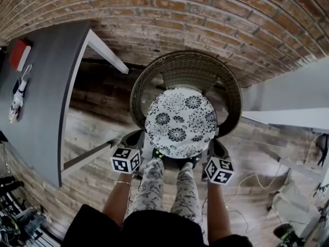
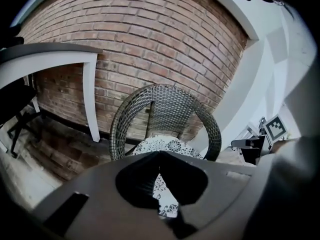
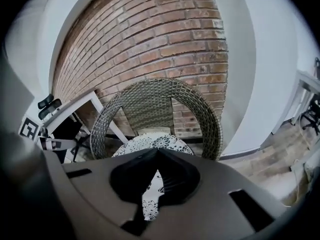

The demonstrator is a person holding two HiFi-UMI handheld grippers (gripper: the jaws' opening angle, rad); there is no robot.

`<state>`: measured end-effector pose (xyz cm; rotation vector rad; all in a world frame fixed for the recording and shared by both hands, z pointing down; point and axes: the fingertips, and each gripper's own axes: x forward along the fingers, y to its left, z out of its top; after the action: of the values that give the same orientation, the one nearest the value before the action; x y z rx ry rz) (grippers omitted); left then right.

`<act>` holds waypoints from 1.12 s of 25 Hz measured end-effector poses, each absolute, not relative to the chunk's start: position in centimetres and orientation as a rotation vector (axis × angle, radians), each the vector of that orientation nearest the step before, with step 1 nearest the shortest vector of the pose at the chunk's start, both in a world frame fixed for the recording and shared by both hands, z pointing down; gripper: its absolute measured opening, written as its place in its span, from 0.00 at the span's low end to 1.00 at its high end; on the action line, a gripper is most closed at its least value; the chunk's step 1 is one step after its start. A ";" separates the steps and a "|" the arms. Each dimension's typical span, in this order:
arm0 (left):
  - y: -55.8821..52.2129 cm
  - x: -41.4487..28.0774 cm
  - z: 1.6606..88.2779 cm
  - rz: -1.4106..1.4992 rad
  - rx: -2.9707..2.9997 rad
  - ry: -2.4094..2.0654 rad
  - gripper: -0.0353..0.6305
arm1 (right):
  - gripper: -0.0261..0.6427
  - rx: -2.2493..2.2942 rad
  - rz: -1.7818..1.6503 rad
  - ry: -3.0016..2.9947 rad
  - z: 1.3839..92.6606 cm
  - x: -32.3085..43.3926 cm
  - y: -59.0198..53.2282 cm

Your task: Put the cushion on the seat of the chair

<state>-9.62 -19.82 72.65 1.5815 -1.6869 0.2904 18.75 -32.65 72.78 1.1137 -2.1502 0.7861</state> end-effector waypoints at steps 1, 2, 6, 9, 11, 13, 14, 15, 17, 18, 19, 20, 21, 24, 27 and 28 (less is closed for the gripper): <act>-19.7 -9.7 72.0 0.295 1.588 -1.692 0.06 | 0.04 1.119 0.791 -2.169 71.9 18.6 -32.6; -19.7 -9.8 71.2 0.301 1.596 -1.699 0.06 | 0.04 1.125 0.791 -2.191 71.1 18.3 -32.7; -19.9 -10.2 67.8 0.292 1.640 -1.732 0.06 | 0.04 1.151 0.756 -2.275 67.0 17.5 -32.6; -19.8 -10.7 65.5 0.280 1.653 -1.761 0.06 | 0.04 1.144 0.730 -2.318 64.7 16.6 -32.2; -20.0 -11.0 64.3 0.272 1.667 -1.768 0.06 | 0.04 1.137 0.720 -2.335 63.5 16.0 -32.1; -20.2 -11.0 63.0 0.262 1.682 -1.766 0.06 | 0.04 1.130 0.710 -2.350 62.3 15.6 -31.9; -20.2 -11.0 62.4 0.258 1.688 -1.764 0.06 | 0.04 1.127 0.704 -2.359 61.6 15.4 -31.8; -20.2 -10.9 61.8 0.254 1.694 -1.763 0.06 | 0.04 1.127 0.696 -2.368 60.9 15.3 -31.7; -20.3 -10.8 60.5 0.246 1.708 -1.763 0.06 | 0.04 1.130 0.677 -2.387 59.4 15.2 -31.6; -20.4 -10.7 59.8 0.240 1.717 -1.763 0.06 | 0.04 1.133 0.669 -2.396 58.7 15.2 -31.6; -20.5 -10.7 59.2 0.232 1.727 -1.762 0.06 | 0.04 1.136 0.663 -2.405 58.0 15.2 -31.6; -20.6 -10.6 58.5 0.221 1.735 -1.762 0.06 | 0.04 1.139 0.659 -2.414 57.3 15.3 -31.7; -20.7 -10.5 57.8 0.206 1.743 -1.762 0.06 | 0.04 1.143 0.659 -2.423 56.7 15.3 -31.6; -20.9 -10.3 55.6 0.158 1.764 -1.767 0.06 | 0.04 1.167 0.662 -2.448 54.5 15.5 -31.6; -21.0 -10.1 53.5 0.138 1.797 -1.771 0.06 | 0.04 1.177 0.642 -2.478 52.5 15.3 -31.4; -21.0 -10.0 52.9 0.136 1.810 -1.770 0.06 | 0.04 1.176 0.633 -2.490 51.7 15.1 -31.3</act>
<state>-9.97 -20.98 52.92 1.8099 -1.7701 0.1355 15.14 -31.34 51.75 1.1755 -2.4899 0.6332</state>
